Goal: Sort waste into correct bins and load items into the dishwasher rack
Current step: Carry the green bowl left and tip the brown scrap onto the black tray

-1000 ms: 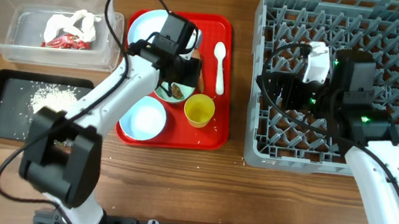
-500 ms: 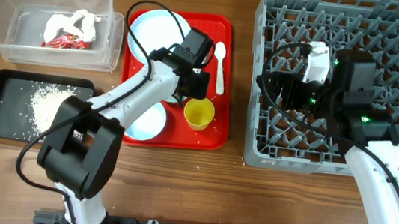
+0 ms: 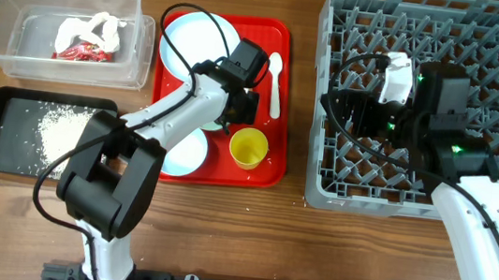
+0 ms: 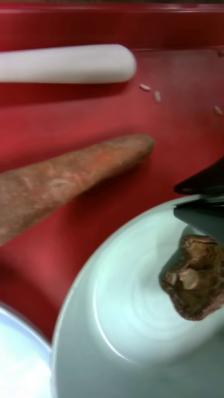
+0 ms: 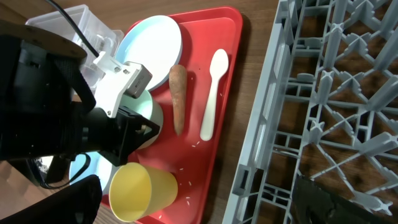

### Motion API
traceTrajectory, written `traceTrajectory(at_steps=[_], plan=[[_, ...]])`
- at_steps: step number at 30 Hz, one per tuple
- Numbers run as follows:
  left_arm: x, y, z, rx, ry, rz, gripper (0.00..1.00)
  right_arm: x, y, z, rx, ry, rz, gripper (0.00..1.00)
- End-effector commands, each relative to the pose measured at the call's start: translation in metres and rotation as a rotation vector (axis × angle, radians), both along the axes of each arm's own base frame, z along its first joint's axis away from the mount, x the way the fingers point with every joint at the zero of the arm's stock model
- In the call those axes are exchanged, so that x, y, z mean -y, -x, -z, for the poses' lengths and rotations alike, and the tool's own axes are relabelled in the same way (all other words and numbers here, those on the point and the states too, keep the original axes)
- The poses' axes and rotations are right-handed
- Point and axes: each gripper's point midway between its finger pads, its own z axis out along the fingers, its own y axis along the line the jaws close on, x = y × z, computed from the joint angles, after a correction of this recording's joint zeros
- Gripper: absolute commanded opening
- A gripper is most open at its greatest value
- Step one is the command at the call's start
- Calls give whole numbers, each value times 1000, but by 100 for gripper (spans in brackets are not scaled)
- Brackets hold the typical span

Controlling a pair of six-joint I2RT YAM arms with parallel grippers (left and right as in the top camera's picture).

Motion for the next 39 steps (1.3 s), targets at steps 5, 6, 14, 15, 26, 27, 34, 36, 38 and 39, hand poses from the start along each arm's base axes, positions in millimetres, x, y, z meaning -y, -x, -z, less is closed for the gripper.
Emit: traceTrajectory(at_steps=[5,6,14,15,26,27,34,36,38,39], plan=[[3,-7,-88,76,83,-34,4,-2,-1,-2,-2,-12,-5,100],[1,-5,-98,80,101,-37,4,-2,-1,-2,-1,-12,-6,100],[-65,9,-148,23,263,-240,4,-2,-2,-2,1,-11,-7,100],[-91,19,-152,-7,249,-308,4,-2,-2,-2,1,-10,-7,100],[-177,51,-140,-132,257,-487,4,2,-4,-1,5,8,12,100],[-180,51,-137,-135,282,-483,4,2,-4,-1,5,7,12,100],[-210,51,-123,-110,517,-507,4,2,-3,0,1,6,14,100],[-219,55,-122,-98,594,-505,4,2,-3,0,1,6,14,100],[-229,59,-121,-74,666,-509,4,2,-3,0,1,6,14,100],[-236,61,-120,-55,715,-517,4,2,-3,0,1,6,14,100]])
